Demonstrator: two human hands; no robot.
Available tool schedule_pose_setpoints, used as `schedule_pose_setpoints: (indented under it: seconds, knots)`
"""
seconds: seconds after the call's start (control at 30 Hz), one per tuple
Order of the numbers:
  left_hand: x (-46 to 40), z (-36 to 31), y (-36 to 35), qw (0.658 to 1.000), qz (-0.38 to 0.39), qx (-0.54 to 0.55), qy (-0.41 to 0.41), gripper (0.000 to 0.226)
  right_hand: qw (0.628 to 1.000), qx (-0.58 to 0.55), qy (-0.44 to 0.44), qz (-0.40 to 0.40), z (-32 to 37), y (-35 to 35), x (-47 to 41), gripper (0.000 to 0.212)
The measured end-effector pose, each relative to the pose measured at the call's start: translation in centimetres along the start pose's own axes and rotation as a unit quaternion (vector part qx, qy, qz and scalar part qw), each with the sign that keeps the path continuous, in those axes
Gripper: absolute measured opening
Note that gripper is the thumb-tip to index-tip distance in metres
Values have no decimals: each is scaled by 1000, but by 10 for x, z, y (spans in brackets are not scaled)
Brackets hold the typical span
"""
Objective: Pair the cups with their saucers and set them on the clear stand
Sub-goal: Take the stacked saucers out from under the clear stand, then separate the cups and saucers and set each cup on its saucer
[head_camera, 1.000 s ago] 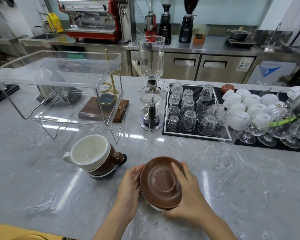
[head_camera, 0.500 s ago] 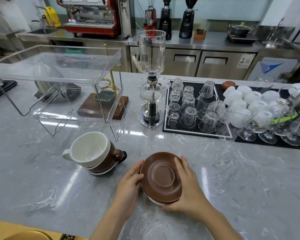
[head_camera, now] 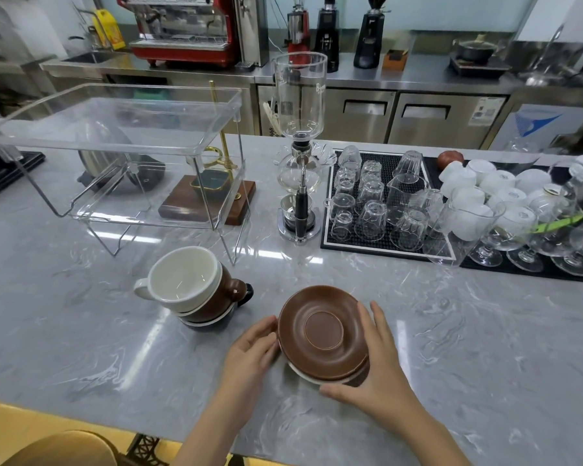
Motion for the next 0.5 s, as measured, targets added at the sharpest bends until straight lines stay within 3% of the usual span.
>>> schedule_pose_setpoints:
  seconds: [0.23,0.4,0.5]
  knots:
    - [30,-23,8,987,-12,-137,-79,30,998,4,41,-46,30,19,10,95]
    - [57,-64,2,951,-10,-242,-191,23,987,8,85,-136,66,32,20,47]
    - [73,-86,3,910,-2,-303,-281,32,976,8,119,-182,92,36,30,23]
Point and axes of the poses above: each hand's wrist, its own x-axis away from the middle knuckle, its own y-axis out of the back of the hand, z = x × y, the point moved 8 cm from there along -x, towards the middle knuckle, and after that the axes turned 1 degree about -x, right-handed, at the moved point
